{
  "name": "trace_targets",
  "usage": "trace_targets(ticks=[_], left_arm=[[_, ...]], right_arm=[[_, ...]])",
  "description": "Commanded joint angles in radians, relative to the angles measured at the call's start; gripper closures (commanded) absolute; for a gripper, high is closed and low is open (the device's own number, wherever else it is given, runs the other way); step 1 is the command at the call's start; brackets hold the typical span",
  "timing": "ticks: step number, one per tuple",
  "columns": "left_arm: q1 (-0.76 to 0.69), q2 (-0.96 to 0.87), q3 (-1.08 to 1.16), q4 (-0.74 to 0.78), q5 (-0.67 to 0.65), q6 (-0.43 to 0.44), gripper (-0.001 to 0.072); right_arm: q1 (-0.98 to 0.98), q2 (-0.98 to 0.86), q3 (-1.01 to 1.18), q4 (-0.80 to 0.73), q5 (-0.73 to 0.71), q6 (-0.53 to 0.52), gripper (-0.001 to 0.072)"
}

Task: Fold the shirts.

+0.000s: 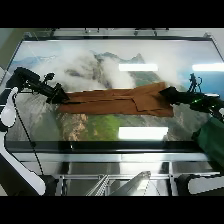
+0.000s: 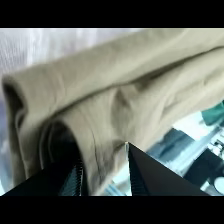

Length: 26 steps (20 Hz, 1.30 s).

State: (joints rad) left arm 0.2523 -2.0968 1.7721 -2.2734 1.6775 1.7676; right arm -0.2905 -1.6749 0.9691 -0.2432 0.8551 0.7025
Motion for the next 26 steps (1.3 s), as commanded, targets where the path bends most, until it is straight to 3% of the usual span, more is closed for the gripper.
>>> trace_targets(ticks=[1, 2, 3, 7, 12, 26], left_arm=[[0.022, 0.013, 0.024, 0.002, 0.106, -0.063, 0.0374], [0.030, 0.023, 0.037, 0.003, 0.132, -0.082, 0.0119], [0.040, 0.035, 0.047, 0.003, 0.133, -0.105, -0.0011], [0.079, 0.080, 0.084, 0.004, 0.132, -0.139, -0.0010], [0.079, 0.132, 0.084, 0.002, 0.121, -0.146, -0.0008], [-0.113, 0.131, 0.084, 0.002, 0.048, -0.145, 0.0010]], right_arm=[[-0.040, 0.029, 0.002, -0.099, 0.045, 0.073, 0.0085], [-0.061, 0.040, 0.002, -0.127, 0.071, 0.085, 0.0083], [-0.087, 0.055, 0.002, -0.159, 0.102, 0.101, 0.0081], [-0.208, 0.112, 0.002, -0.263, 0.146, 0.166, 0.0068], [-0.251, 0.096, 0.002, -0.270, 0.174, 0.167, 0.0063], [0.015, -0.085, 0.103, -0.270, 0.209, 0.269, 0.0094]])
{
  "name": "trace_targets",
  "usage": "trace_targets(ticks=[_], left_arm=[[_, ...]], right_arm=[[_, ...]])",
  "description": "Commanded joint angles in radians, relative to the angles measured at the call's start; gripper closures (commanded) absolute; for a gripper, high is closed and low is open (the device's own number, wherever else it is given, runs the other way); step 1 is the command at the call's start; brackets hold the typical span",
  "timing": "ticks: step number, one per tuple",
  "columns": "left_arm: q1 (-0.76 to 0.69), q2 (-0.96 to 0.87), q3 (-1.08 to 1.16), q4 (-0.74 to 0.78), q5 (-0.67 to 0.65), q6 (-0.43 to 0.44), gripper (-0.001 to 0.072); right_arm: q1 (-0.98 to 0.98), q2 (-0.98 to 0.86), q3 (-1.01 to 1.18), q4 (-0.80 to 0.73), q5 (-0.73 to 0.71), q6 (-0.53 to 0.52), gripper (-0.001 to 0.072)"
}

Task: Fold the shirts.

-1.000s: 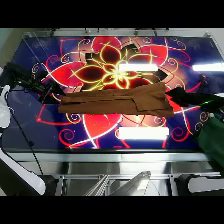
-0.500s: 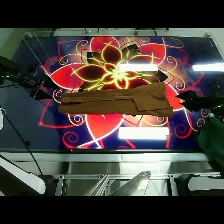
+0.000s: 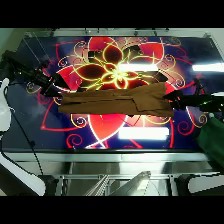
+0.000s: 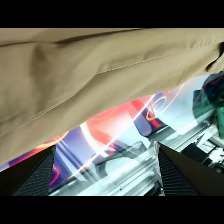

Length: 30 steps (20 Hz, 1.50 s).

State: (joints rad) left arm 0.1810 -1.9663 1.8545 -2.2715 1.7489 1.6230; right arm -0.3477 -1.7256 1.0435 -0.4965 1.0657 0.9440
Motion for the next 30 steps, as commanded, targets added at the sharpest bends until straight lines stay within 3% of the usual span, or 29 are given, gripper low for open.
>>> trace_targets(ticks=[1, 2, 3, 4, 6, 7, 8, 9, 14, 17, 25, 26, 28, 30], left_arm=[[-0.057, 0.001, 0.001, 0.000, -0.028, 0.000, 0.0010], [-0.076, 0.001, 0.001, 0.000, -0.032, 0.000, 0.0010], [-0.092, 0.001, 0.001, 0.000, -0.037, 0.000, 0.0010], [-0.109, 0.001, 0.001, 0.000, -0.048, 0.000, 0.0010], [-0.153, 0.000, 0.001, 0.000, -0.092, 0.000, 0.0041], [-0.185, -0.005, 0.001, 0.000, -0.121, 0.007, 0.0317], [-0.216, -0.015, 0.001, 0.000, -0.156, 0.028, 0.0646], [-0.247, -0.031, 0.001, 0.000, -0.187, 0.040, 0.0691], [-0.433, -0.117, 0.001, -0.002, -0.373, 0.034, 0.0690], [-0.524, -0.158, 0.001, 0.002, -0.465, 0.005, 0.0691], [-0.671, -0.235, 0.002, -0.016, -0.478, -0.058, 0.0691], [-0.695, -0.229, 0.002, -0.057, -0.480, -0.043, 0.0690], [-0.729, -0.191, 0.007, -0.236, -0.481, 0.072, 0.0689], [-0.717, -0.121, 0.078, -0.232, -0.389, 0.127, 0.0690]], right_arm=[[0.095, -0.039, 0.038, -0.016, -0.002, 0.030, 0.0095], [0.114, -0.039, 0.043, -0.015, -0.002, 0.034, 0.0097], [0.125, -0.039, 0.051, -0.014, 0.010, 0.050, 0.0196], [0.129, -0.039, 0.059, -0.013, 0.024, 0.052, 0.0384], [0.129, -0.038, 0.066, 0.003, 0.051, 0.052, 0.0563], [0.127, -0.039, 0.066, 0.011, 0.055, 0.052, 0.0637], [0.127, -0.038, 0.066, 0.011, 0.055, 0.051, 0.0687], [0.126, -0.038, 0.066, 0.010, 0.056, 0.051, 0.0687], [0.109, -0.038, 0.067, 0.011, 0.092, 0.051, 0.0688], [0.057, -0.034, 0.068, 0.014, 0.188, 0.050, 0.0688], [-0.155, 0.024, 0.079, 0.223, 0.501, -0.042, 0.0689], [-0.167, 0.038, 0.079, 0.245, 0.522, -0.050, 0.0688], [-0.162, 0.061, 0.079, 0.286, 0.555, -0.057, 0.0689], [-0.137, 0.083, 0.079, 0.320, 0.572, -0.044, 0.0688]])
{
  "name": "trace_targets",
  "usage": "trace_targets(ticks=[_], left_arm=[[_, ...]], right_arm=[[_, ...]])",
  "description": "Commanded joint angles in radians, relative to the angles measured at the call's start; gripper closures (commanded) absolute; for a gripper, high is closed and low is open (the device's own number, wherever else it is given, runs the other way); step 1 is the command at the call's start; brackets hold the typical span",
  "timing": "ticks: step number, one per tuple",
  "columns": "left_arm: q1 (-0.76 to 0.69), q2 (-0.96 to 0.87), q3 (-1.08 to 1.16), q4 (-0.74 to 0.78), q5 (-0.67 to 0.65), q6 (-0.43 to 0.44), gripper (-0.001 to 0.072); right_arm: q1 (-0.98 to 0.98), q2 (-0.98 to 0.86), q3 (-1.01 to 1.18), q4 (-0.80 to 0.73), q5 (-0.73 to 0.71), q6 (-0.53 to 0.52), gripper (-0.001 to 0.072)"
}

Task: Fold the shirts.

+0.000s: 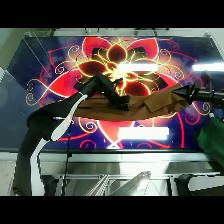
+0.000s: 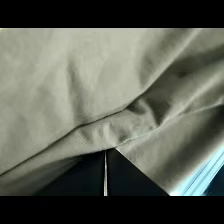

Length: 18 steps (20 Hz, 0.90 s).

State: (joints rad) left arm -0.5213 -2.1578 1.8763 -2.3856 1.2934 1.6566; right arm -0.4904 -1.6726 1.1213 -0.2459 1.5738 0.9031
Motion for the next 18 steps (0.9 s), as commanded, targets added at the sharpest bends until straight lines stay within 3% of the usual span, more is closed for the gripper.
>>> trace_targets(ticks=[1, 5, 8, 12, 14, 16, 17, 18], left_arm=[[0.016, 0.117, 0.101, -0.055, 0.140, 0.094, 0.0690], [0.223, 0.355, 0.121, 0.267, 0.308, 0.058, 0.0689], [0.399, 0.547, -0.045, 0.268, 0.346, 0.060, 0.0689], [0.523, 0.776, -0.415, 0.267, 0.259, 0.114, 0.0689], [0.545, 0.864, -0.627, 0.263, 0.234, 0.140, 0.0689], [0.544, 0.941, -0.812, 0.261, 0.185, 0.154, 0.0689], [0.544, 0.976, -0.897, 0.261, 0.152, 0.158, 0.0689], [0.544, 1.009, -0.970, 0.262, 0.125, 0.162, 0.0689]], right_arm=[[0.025, 0.045, 0.002, 0.072, 0.066, 0.013, 0.0689], [0.203, 0.120, 0.002, 0.075, -0.031, 0.069, 0.0689], [0.473, 0.151, 0.009, 0.122, -0.273, 0.085, 0.0688], [0.898, 0.044, 0.150, 0.139, -0.678, 0.086, 0.0689], [1.036, -0.082, 0.276, 0.138, -0.769, 0.121, 0.0689], [1.120, -0.217, 0.379, 0.140, -0.773, 0.164, 0.0686], [1.150, -0.280, 0.417, 0.157, -0.773, 0.163, 0.0507], [1.164, -0.327, 0.440, 0.181, -0.766, 0.164, 0.0157]])
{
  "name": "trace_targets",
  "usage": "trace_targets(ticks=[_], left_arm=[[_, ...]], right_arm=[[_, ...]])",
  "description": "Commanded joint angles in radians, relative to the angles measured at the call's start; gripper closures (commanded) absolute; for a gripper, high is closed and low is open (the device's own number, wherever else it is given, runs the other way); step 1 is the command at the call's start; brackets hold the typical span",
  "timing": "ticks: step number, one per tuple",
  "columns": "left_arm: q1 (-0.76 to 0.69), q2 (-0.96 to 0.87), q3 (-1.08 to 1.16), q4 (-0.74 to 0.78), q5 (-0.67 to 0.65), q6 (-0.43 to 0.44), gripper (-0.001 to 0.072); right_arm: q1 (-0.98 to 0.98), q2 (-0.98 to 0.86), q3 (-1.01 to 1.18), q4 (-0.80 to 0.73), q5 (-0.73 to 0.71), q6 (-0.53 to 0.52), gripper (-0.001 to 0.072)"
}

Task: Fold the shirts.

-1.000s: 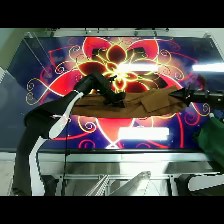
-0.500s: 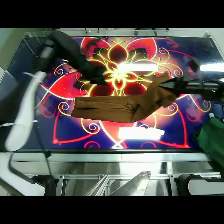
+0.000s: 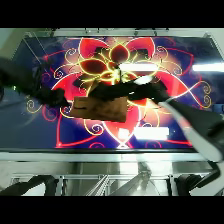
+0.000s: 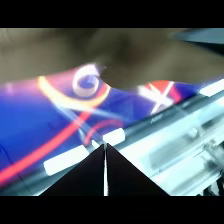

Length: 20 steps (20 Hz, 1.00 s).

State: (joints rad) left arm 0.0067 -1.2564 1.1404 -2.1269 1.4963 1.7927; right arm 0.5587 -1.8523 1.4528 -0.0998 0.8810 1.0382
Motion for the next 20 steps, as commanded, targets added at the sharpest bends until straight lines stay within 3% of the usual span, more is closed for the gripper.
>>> trace_targets(ticks=[1, 3, 10, 12, 13, 16, 17, 19, 20], left_arm=[[0.016, 0.137, -0.290, 0.004, -0.092, 0.026, 0.0689], [0.018, 0.187, -0.363, 0.005, -0.092, 0.050, 0.0688], [0.027, 0.285, -0.392, 0.006, -0.147, 0.051, 0.0688], [0.052, 0.298, -0.392, 0.006, -0.146, 0.051, 0.0688], [0.072, 0.300, -0.392, 0.005, -0.135, 0.051, 0.0688], [0.128, 0.300, -0.392, 0.003, -0.095, 0.051, 0.0688], [0.137, 0.300, -0.392, 0.003, -0.100, 0.051, 0.0688], [0.141, 0.300, -0.392, 0.003, -0.106, 0.051, 0.0688], [0.141, 0.300, -0.392, 0.003, -0.105, 0.051, 0.0688]], right_arm=[[0.115, -0.171, 0.114, 0.058, -0.052, 0.029, 0.0128], [0.081, -0.172, 0.114, 0.054, 0.043, 0.025, 0.0288], [-0.182, 0.034, 0.114, 0.005, 0.325, 0.043, 0.0277], [-0.265, 0.096, 0.109, -0.147, 0.343, 0.128, 0.0298], [-0.305, 0.119, 0.101, -0.261, 0.357, 0.185, 0.0368], [-0.385, 0.163, -0.006, -0.532, 0.340, 0.314, 0.0365], [-0.399, 0.166, -0.064, -0.560, 0.301, 0.340, 0.0309], [-0.411, 0.165, -0.181, -0.563, 0.189, 0.385, 0.0066], [-0.408, 0.159, -0.227, -0.558, 0.135, 0.389, 0.0058]])
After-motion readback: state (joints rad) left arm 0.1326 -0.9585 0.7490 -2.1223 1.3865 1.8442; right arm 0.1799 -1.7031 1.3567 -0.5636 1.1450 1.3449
